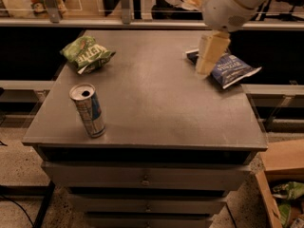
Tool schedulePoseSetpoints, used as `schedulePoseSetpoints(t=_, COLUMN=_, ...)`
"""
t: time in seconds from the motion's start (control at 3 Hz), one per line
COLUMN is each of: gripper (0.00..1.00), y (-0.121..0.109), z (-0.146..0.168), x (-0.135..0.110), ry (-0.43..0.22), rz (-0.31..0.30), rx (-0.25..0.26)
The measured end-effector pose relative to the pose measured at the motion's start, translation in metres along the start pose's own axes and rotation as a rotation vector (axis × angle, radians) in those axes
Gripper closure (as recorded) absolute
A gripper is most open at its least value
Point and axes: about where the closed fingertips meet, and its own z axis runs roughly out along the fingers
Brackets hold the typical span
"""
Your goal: Move green jalapeno chip bag near redbull can
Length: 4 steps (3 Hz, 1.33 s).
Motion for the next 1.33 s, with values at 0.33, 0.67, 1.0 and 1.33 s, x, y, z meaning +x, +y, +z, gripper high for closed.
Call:
schedulePoseSetpoints(t=0.33, gripper=0.0, y=-0.004, z=0.004, x=0.0, ry=-0.007, rz=-0.034, rx=0.009)
schedulePoseSetpoints(t=0.67, gripper=0.0, y=-0.004, z=0.004, x=0.0, ry=-0.007, rz=-0.034, rx=0.009)
schedulePoseSetpoints(t=1.0, gripper=0.0, y=-0.017, z=0.011, x=-0.016, ry=-0.053, rz=-0.095, rx=0.065)
schedulePoseSetpoints(t=1.33, gripper=0.0, y=-0.051, z=0.031, x=-0.05, ry=-0.139, rz=-0.242, rx=0.143)
